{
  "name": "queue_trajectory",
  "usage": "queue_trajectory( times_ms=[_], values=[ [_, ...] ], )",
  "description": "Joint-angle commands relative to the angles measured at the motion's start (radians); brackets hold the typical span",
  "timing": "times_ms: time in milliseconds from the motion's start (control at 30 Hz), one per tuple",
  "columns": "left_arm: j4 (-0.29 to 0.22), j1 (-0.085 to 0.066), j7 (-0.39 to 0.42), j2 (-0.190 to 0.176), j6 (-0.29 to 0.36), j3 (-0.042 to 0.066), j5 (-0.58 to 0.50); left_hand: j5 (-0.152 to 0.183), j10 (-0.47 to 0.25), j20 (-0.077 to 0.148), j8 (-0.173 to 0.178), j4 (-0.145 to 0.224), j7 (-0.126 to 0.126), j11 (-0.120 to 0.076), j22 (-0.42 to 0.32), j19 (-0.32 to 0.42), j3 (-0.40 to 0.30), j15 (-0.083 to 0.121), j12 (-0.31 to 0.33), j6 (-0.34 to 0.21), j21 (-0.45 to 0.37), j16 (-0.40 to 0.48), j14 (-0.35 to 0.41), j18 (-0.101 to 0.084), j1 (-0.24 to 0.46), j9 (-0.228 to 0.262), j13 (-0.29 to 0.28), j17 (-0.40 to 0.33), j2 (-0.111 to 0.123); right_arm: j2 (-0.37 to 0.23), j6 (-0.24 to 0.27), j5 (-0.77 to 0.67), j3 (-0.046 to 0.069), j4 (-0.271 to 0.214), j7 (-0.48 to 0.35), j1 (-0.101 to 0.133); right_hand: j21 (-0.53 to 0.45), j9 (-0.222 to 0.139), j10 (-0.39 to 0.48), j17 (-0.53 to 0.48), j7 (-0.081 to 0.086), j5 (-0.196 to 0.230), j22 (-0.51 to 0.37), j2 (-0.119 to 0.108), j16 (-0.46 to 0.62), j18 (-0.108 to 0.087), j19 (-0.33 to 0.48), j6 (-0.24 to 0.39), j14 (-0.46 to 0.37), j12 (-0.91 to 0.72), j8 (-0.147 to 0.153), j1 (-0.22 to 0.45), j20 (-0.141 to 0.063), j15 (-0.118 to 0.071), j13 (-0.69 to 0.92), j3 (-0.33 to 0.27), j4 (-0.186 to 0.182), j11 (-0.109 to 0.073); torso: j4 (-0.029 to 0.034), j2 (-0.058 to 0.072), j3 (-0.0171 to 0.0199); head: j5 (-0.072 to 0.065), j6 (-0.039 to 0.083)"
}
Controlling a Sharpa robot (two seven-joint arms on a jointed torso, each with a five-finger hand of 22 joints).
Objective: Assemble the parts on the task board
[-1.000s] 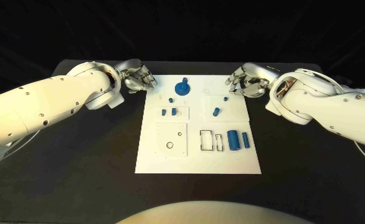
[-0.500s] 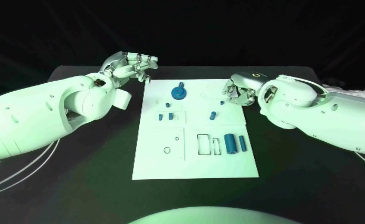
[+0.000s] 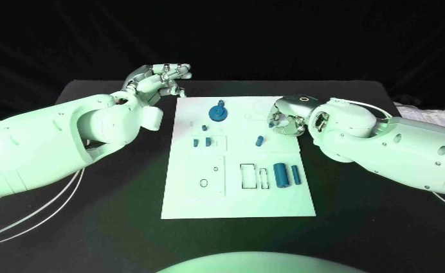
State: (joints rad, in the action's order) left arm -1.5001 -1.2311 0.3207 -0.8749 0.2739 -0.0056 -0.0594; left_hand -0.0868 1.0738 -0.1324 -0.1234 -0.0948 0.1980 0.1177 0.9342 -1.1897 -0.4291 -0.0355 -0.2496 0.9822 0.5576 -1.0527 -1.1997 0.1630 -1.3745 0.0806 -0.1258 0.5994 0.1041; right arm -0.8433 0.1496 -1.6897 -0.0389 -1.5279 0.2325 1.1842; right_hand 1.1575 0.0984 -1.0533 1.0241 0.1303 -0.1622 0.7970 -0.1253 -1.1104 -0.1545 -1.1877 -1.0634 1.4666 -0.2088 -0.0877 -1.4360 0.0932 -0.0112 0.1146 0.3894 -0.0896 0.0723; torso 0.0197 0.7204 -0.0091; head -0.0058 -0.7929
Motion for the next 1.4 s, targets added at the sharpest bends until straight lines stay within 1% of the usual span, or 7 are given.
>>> queue_trajectory(
  times_ms=[33,367,467,733,1033,1200,1400],
  values=[
    [-0.003,0.0,0.02,0.004,-0.004,0.001,-0.035,-0.003,-0.009,-0.001,-0.004,0.002,-0.001,0.002,-0.002,0.002,0.006,0.001,-0.003,-0.01,-0.004,0.006,0.009,0.02,0.003,0.0,-0.001,-0.003,-0.005,0.006,-0.022,-0.029,-0.002,-0.001,-0.002,-0.006,-0.003,0.001,-0.003,-0.002,-0.006,0.006,0.0,-0.003,0.005,0.007,0.003,-0.002,0.016,0.006,0.003,0.003,-0.006,-0.003,-0.002,0.005,0.0,-0.005,-0.0008,0.001,0.0003,0.0,0.0],
    [-0.008,0.0,0.015,0.012,-0.011,0.001,-0.026,-0.006,-0.018,-0.001,-0.01,0.007,-0.001,0.002,-0.008,0.001,0.008,0.002,-0.013,-0.016,-0.01,0.01,0.015,0.02,-0.007,0.001,-0.004,-0.013,-0.013,0.018,-0.02,-0.03,-0.002,0.003,0.006,-0.008,0.001,0.002,-0.019,-0.006,-0.002,0.003,0.007,0.007,0.008,0.01,-0.003,-0.013,0.017,0.009,0.005,0.001,-0.003,0.002,-0.02,0.022,0.004,-0.001,0.0015,0.0,0.0,-0.005,-0.003],
    [-0.008,0.0,0.013,0.013,-0.012,0.001,-0.025,-0.006,-0.02,-0.001,-0.011,0.008,-0.001,0.002,-0.009,0.001,0.008,0.001,-0.014,-0.017,-0.011,0.011,0.016,0.02,-0.008,0.001,-0.004,-0.014,-0.013,0.022,-0.024,-0.031,-0.002,0.009,0.008,-0.009,0.004,0.003,-0.03,-0.008,-0.002,0.004,0.01,0.013,0.009,0.01,-0.006,-0.022,0.018,0.009,0.004,-0.003,-0.002,0.002,-0.028,0.033,0.009,-0.002,0.0011,0.0,-0.0005,-0.002,-0.005],
    [-0.008,0.0,0.008,0.014,-0.013,0.001,-0.016,-0.007,-0.026,-0.001,-0.014,0.011,0.001,0.003,-0.012,0.0,0.01,0.001,-0.018,-0.022,-0.014,0.013,0.02,0.02,-0.012,0.001,-0.005,-0.02,-0.014,0.033,-0.057,-0.059,-0.002,0.023,0.019,-0.015,0.032,0.017,-0.094,-0.001,-0.015,0.051,0.051,0.043,-0.001,0.016,-0.03,-0.078,0.024,0.007,-0.014,-0.023,-0.008,-0.009,-0.046,0.084,0.045,-0.017,0.0009,0.0,-0.0003,-0.001,-0.008],
    [-0.009,0.0,0.007,0.015,-0.006,0.001,-0.011,-0.009,-0.063,-0.005,-0.02,0.019,0.012,0.013,-0.022,-0.003,0.017,-0.006,-0.028,-0.055,-0.024,0.015,0.028,0.018,-0.021,-0.002,-0.006,-0.033,-0.016,0.035,-0.063,-0.077,-0.002,0.022,0.024,-0.018,0.053,0.032,-0.147,0.018,-0.022,0.079,0.083,0.049,-0.022,0.022,-0.047,-0.111,0.031,0.015,-0.026,-0.004,-0.012,-0.016,-0.048,0.1,0.062,-0.026,0.0,0.0,-0.0001,-0.004,-0.011],
    [-0.009,0.0,0.005,0.015,-0.004,0.001,-0.01,-0.01,-0.072,-0.006,-0.025,0.023,0.014,0.015,-0.025,-0.004,0.02,-0.007,-0.034,-0.064,-0.027,0.019,0.033,0.019,-0.024,-0.002,-0.007,-0.044,-0.016,0.031,-0.002,-0.081,-0.001,0.017,0.04,-0.018,0.051,0.039,-0.152,0.01,-0.027,0.1,0.08,0.045,-0.018,0.021,-0.045,-0.114,0.029,0.033,-0.025,0.029,-0.013,-0.017,-0.05,0.09,0.054,-0.028,-0.0001,-0.001,0.0002,-0.007,-0.01],
    [-0.008,0.0,0.005,0.015,-0.003,0.001,-0.007,-0.022,-0.084,-0.006,-0.034,0.032,0.016,0.017,-0.03,-0.005,0.015,-0.007,-0.044,-0.074,-0.031,0.02,0.038,0.019,-0.037,-0.002,-0.008,-0.051,-0.022,0.02,0.109,-0.074,-0.001,0.0,0.056,-0.019,0.056,0.044,-0.153,0.019,-0.032,0.113,0.089,0.04,-0.028,0.023,-0.05,-0.111,0.03,0.048,-0.021,0.058,-0.016,-0.021,-0.05,0.076,0.04,-0.028,0.0022,0.0,0.0001,-0.008,-0.011]
  ],
)
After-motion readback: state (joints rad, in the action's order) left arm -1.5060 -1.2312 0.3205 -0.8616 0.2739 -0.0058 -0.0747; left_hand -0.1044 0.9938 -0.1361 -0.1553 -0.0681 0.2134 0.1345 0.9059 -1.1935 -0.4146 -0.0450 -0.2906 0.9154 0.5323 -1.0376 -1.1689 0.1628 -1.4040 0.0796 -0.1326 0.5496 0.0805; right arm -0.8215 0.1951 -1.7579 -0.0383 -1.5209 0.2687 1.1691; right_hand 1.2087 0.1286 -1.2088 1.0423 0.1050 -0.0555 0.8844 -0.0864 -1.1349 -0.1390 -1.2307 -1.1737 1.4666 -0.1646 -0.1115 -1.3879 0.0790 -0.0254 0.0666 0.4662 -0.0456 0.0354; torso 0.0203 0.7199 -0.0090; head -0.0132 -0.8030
